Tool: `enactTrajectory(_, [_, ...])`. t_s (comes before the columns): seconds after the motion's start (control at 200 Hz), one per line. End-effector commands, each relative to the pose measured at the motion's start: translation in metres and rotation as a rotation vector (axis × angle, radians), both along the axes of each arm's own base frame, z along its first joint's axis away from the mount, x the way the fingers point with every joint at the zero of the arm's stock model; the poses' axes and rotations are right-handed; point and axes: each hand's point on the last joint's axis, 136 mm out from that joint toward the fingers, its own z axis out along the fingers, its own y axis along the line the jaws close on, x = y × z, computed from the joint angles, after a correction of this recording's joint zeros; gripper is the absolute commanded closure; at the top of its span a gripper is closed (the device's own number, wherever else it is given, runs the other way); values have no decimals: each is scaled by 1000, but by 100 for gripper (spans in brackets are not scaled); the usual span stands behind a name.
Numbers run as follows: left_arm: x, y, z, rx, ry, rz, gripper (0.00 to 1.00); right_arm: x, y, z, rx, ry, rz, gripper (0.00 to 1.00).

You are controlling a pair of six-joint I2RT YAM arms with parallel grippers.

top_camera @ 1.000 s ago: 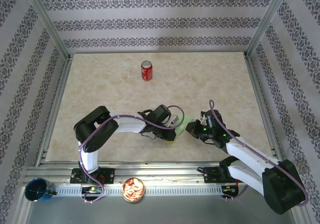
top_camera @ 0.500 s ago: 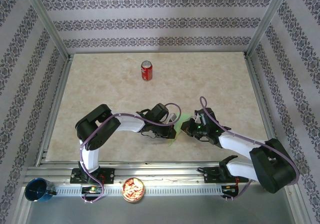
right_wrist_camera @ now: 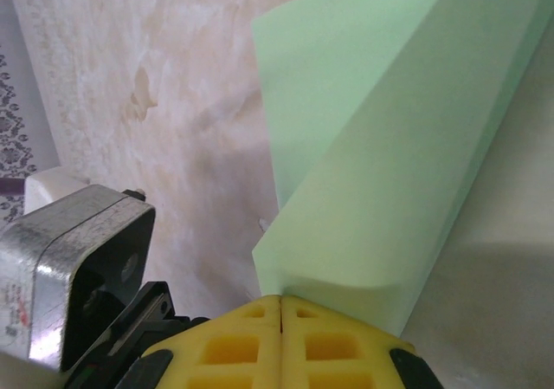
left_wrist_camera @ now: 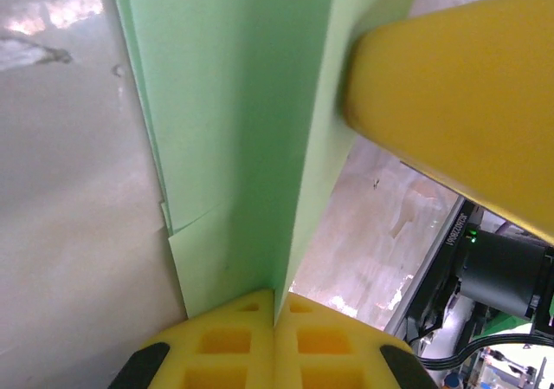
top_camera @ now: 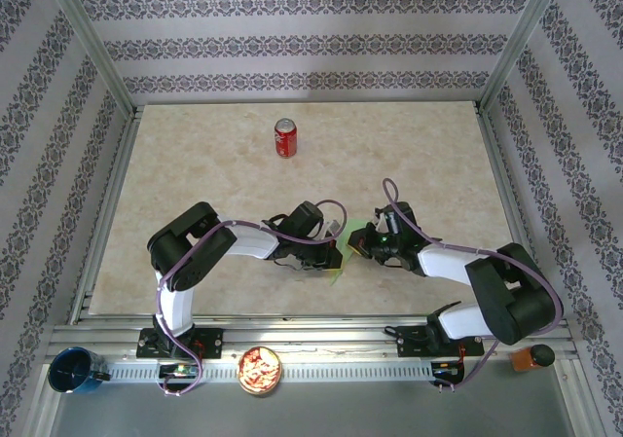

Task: Fold a paper plane with a square sheet of paper (pick it up from the middle)
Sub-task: Fold the wing for the fifth time at the center of the table.

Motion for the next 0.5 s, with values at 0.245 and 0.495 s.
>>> enactTrajectory(0.245, [3, 12, -13, -23, 54, 93, 100, 3, -11, 27, -20, -111, 43, 90])
enactTrajectory(0.495, [4, 13, -12, -45, 66, 111, 100, -1, 2, 26, 5, -112, 107, 93])
